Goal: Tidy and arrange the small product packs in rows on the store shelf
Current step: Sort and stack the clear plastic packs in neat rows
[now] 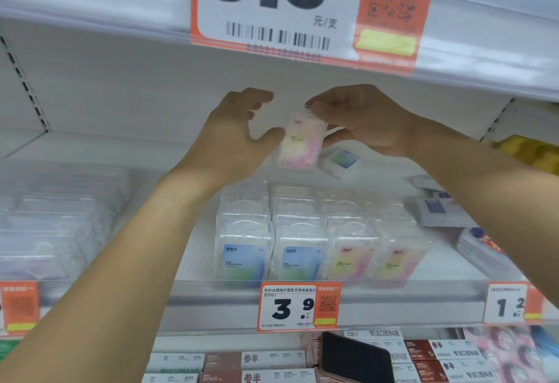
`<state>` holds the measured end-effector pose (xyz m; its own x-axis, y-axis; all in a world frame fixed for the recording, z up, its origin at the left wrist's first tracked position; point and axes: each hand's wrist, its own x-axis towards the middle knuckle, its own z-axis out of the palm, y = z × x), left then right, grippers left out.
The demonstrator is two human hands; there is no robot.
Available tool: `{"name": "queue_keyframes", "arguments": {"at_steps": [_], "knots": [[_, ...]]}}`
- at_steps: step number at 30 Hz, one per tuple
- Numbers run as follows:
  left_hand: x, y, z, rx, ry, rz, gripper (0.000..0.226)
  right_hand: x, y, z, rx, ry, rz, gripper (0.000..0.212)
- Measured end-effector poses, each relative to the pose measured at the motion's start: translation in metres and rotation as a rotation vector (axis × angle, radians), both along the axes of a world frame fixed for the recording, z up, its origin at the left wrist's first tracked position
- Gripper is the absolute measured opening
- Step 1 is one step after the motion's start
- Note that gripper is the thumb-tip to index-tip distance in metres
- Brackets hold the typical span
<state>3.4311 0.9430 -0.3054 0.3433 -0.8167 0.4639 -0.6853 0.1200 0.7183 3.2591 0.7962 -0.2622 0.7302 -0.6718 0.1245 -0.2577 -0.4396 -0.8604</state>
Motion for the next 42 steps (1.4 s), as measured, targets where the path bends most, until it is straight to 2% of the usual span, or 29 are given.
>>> {"name": "queue_keyframes", "arguments": {"at_steps": [2,4,6,10,15,18,21,30,33,37,39,40,42], "knots": [[0.006,0.005,-0.003,0.216,-0.162,0.042,0.037,-0.016,-0.010,-0.004,0.024,-0.004,-0.037,0.017],[0.011,0.010,-0.007,0.442,-0.216,0.003,0.027,-0.032,-0.022,-0.010,0.035,0.050,-0.062,0.016],[0.014,0.011,-0.011,0.565,-0.202,-0.051,0.036,-0.047,-0.030,-0.019,0.071,0.137,-0.058,0.023],[0.015,0.011,-0.011,0.583,-0.171,-0.069,0.039,-0.068,-0.035,-0.030,0.125,0.221,-0.039,0.032],[0.015,0.010,-0.012,0.595,-0.152,-0.069,0.045,-0.094,-0.042,-0.029,0.294,0.347,-0.001,0.045],[0.015,0.008,-0.013,0.615,-0.133,-0.066,0.043,-0.102,-0.042,-0.034,0.360,0.428,0.014,0.043],[0.015,0.007,-0.013,0.655,-0.108,-0.055,0.038,-0.107,-0.039,-0.036,0.445,0.434,0.047,0.038],[0.010,0.005,-0.013,0.755,-0.083,-0.028,0.042,-0.105,-0.045,-0.046,0.528,0.423,0.063,0.050],[0.008,0.004,-0.012,0.755,-0.085,-0.026,0.042,-0.101,-0.042,-0.041,0.447,0.452,-0.021,0.053],[0.007,0.006,-0.010,0.746,-0.094,-0.007,0.046,-0.079,-0.060,-0.043,0.055,0.374,-0.368,0.032],[0.005,0.006,-0.010,0.745,-0.123,-0.007,0.048,-0.063,-0.077,-0.046,-0.057,0.381,-0.438,0.023],[0.004,0.005,-0.010,0.744,-0.147,-0.011,0.047,-0.055,-0.083,-0.049,-0.076,0.418,-0.438,0.026],[0.002,0.004,-0.011,0.743,-0.209,-0.016,0.045,-0.041,-0.093,-0.058,-0.064,0.550,-0.422,0.048]]}}
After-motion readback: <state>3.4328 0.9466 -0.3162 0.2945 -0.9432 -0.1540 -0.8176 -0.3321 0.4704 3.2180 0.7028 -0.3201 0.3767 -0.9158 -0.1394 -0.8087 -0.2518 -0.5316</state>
